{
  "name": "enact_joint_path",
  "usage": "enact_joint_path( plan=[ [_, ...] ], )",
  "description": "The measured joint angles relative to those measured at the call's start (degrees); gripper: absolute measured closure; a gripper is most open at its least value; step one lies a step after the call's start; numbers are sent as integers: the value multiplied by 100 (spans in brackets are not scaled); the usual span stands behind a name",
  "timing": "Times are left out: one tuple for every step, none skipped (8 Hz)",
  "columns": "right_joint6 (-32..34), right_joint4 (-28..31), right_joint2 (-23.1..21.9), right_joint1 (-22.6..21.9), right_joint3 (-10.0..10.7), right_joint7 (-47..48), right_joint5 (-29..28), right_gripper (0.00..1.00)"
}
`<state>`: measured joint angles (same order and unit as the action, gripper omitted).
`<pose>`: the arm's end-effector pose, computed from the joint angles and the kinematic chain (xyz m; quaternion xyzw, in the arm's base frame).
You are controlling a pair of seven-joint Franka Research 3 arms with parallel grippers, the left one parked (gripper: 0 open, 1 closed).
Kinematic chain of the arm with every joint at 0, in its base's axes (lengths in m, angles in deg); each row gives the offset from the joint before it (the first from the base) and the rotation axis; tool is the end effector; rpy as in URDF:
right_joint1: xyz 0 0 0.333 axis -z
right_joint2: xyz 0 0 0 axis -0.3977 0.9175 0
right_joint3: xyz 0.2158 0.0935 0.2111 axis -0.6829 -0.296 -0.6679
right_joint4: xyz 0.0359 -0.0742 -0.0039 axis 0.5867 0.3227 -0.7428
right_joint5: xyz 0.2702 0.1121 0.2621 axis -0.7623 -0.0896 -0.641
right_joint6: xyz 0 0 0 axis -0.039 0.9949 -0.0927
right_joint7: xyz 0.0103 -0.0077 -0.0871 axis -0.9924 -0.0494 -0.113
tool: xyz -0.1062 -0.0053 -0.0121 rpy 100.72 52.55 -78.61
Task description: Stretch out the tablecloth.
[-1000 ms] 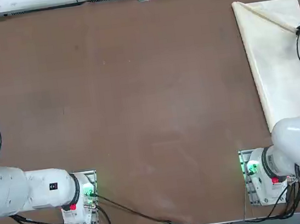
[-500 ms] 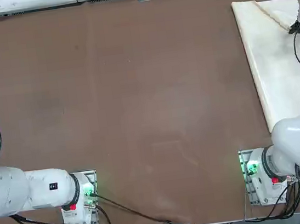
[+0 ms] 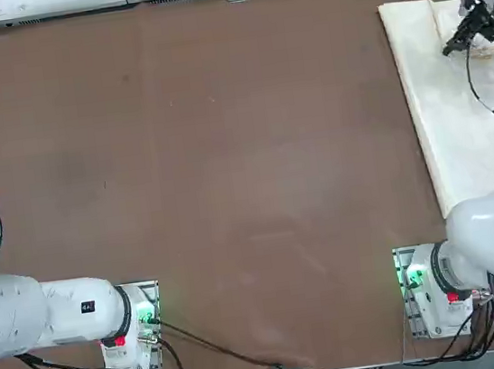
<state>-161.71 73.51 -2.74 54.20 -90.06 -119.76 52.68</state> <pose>0.6297 -0.3211 0.1926 -0.8990 -0.4177 -0.0919 0.0945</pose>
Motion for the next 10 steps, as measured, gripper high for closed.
enact_joint_path(
  plan=[
    [271,-35,-5,-223,-6,723,-9,98],
    [543,-67,-11,-461,-12,1479,-19,98],
    [783,-107,-14,-702,-21,2243,-32,98],
    [978,-166,-15,-929,-42,2962,-122,98],
    [1197,-259,-21,-1134,-76,3556,-280,98],
    [1379,-344,-29,-1351,-97,4055,-478,98],
    [1449,-385,-34,-1568,-105,4476,-673,98],
    [1453,-391,-34,-1783,-107,4881,-811,98],
    [1427,-390,-33,-1978,-107,5256,-893,98],
    [1352,-390,-26,-2159,-107,5599,-991,98]
  ],
)
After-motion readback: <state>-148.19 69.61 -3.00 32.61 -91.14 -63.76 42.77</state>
